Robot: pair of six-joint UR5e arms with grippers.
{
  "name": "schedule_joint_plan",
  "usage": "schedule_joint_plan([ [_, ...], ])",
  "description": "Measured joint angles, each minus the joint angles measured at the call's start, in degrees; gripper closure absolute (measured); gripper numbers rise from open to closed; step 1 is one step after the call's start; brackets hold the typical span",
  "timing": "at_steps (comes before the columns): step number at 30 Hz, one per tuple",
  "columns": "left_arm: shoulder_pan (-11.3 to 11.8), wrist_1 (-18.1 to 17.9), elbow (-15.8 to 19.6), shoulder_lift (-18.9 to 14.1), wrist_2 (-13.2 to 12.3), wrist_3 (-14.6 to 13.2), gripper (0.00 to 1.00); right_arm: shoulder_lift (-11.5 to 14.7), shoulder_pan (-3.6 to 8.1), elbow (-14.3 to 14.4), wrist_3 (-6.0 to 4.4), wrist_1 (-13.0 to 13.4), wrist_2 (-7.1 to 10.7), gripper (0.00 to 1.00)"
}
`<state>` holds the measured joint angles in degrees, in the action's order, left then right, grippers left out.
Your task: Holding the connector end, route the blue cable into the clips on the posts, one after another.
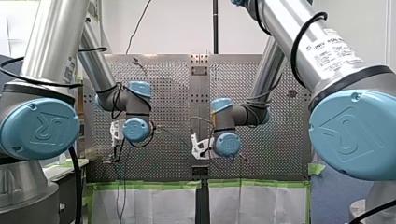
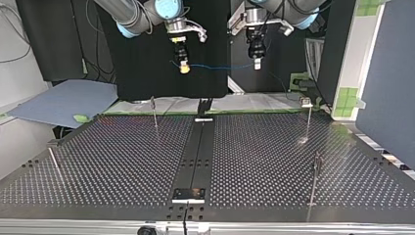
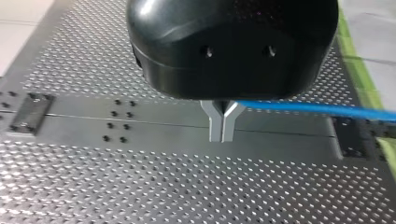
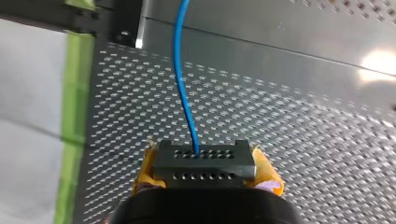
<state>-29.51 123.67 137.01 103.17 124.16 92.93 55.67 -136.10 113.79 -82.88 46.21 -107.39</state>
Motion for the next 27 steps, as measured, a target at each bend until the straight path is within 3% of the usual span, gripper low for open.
schedule_joint_plan([
  [4,1.05,0.70,-0.14,-0.75,-0.70,-1.60,1.00,1.78,0.32,-1.31,-1.78,-0.36,0.58,1.00],
  [12,2.19,3.91,-1.25,-2.85,-0.48,-2.57,1.00,5.66,1.01,-4.33,-5.46,-1.73,4.00,1.00],
  [20,2.85,7.99,-5.18,-6.86,-0.33,-2.32,1.00,9.86,1.28,-8.07,-6.60,-5.27,8.19,1.00],
  [27,3.76,11.73,-8.92,-10.60,0.49,-1.20,1.00,13.06,1.62,-10.44,-7.08,-6.33,11.34,1.00],
])
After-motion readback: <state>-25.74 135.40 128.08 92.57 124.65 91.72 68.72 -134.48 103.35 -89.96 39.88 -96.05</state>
